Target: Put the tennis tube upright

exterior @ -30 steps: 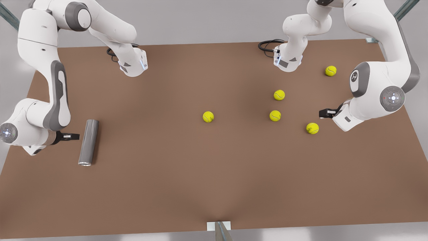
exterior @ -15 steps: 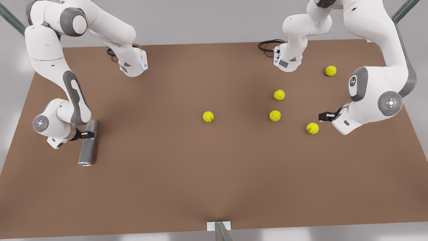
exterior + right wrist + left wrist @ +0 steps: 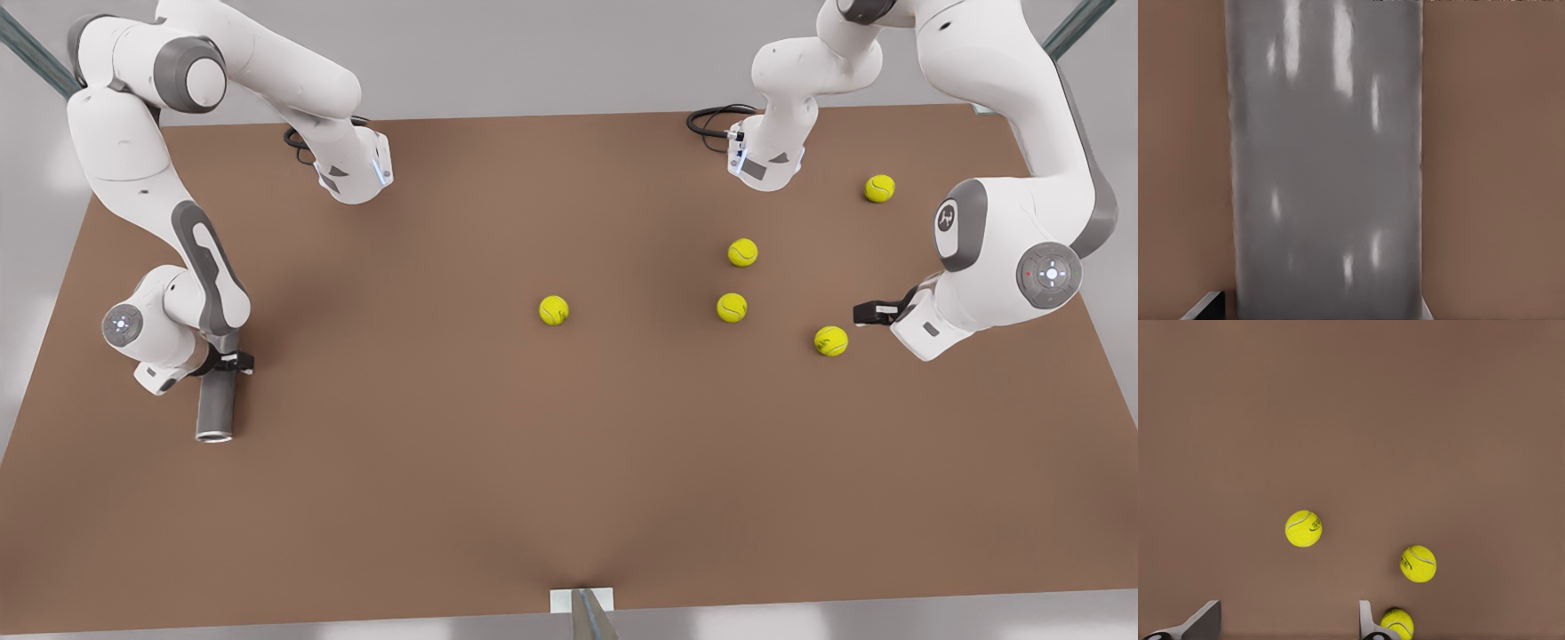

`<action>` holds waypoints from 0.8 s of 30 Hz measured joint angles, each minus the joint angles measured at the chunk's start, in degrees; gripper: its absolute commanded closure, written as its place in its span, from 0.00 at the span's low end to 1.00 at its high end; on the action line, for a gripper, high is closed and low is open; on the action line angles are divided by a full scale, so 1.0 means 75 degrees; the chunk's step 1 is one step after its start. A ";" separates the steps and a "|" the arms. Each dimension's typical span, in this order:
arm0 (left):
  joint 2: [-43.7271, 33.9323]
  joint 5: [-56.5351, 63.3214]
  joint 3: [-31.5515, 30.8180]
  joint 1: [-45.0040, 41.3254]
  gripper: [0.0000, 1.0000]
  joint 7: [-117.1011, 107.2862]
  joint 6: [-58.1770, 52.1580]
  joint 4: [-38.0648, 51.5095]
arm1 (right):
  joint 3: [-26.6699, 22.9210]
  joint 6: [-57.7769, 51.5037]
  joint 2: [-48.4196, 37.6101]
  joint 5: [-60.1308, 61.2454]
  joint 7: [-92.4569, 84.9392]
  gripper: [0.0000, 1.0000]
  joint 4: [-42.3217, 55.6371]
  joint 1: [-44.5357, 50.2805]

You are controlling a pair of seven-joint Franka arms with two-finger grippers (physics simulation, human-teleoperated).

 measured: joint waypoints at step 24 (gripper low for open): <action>0.0035 -0.0043 0.0000 -0.0011 0.00 -0.0015 -0.0243 -0.0023 | 0.2729 -0.1729 0.0111 -0.0457 -0.0801 0.23 0.2705 0.3052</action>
